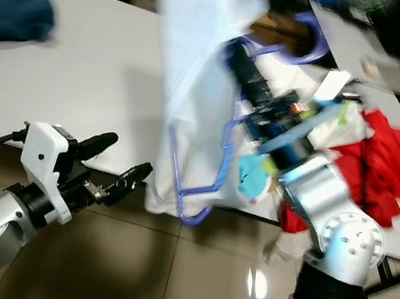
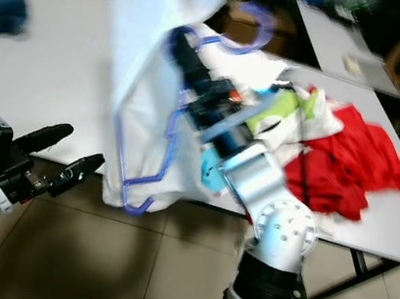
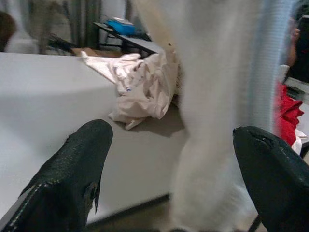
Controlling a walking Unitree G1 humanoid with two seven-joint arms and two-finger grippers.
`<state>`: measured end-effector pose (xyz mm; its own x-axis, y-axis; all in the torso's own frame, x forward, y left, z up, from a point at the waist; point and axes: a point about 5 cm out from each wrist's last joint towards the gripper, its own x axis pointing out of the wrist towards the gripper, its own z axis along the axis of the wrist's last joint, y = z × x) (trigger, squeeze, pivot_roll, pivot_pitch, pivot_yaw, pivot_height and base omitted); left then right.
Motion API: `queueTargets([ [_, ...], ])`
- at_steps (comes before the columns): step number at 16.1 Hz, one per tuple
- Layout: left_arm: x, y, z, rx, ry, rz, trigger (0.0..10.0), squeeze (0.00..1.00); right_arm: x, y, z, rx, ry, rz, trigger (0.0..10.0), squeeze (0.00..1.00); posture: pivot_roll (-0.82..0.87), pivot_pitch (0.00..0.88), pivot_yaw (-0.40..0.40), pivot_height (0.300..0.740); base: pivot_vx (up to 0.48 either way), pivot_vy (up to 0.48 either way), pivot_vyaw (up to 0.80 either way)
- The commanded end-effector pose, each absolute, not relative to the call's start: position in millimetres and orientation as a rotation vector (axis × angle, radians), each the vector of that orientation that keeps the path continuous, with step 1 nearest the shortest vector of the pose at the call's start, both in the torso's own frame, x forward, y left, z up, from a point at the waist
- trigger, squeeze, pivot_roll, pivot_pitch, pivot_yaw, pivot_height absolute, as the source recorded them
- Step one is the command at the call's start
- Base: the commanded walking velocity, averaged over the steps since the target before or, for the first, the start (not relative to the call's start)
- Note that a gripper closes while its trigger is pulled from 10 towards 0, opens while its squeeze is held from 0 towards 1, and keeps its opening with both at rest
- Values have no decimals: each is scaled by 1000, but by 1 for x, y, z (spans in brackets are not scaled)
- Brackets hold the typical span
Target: Hang hanger
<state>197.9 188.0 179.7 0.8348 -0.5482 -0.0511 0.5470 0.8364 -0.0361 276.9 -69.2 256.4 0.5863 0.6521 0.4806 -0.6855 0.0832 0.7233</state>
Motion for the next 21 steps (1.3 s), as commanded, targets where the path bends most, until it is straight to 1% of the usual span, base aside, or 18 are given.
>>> queueTargets([
  [1, 195, 181, 182, -29, 51, -604, 10000, 1000, 276, -71, 258, 1114, -49, 1005, 10000, 0, 50, 23, -111, 740, 0, 0, 731],
  [4, 190, 179, 180, -44, 55, -598, 10000, 1000, 277, -68, 256, 1114, -32, 1017, 10000, 0, 61, 28, -131, 740, 0, 0, 731],
  [6, 187, 179, 179, -57, 55, -585, 10000, 1000, 285, -73, 261, 1106, -49, 1017, 10000, 0, 70, 29, -147, 740, 0, 0, 725],
  [9, 186, 179, 177, -55, 62, -572, 10000, 1000, 289, -74, 262, 1094, -50, 1022, 10000, 0, 74, 27, -152, 740, 0, 0, 727],
  [11, 189, 182, 173, -30, 90, -540, 10000, 1000, 287, -71, 255, 1079, -25, 1027, 10000, 0, 75, 24, -151, 740, 0, 0, 731],
  [12, 194, 184, 167, 5, 125, -517, 10000, 1000, 284, -75, 238, 1071, 16, 986, 10000, 0, 65, 18, -133, 740, 0, 0, 725],
  [15, 206, 178, 164, 53, 129, -525, 10000, 1000, 277, -88, 217, 1083, 41, 912, 10000, 0, 48, 10, -99, 740, 0, 0, 727],
  [17, 213, 175, 167, 49, 108, -531, 10000, 1000, 274, -91, 211, 1097, 41, 882, 10000, 0, 38, 6, -76, 740, 0, 0, 728],
  [21, 218, 171, 166, 73, 110, -556, 10000, 1000, 271, -91, 207, 1097, 27, 855, 10000, 0, 33, 2, -59, 740, 0, 0, 725],
])
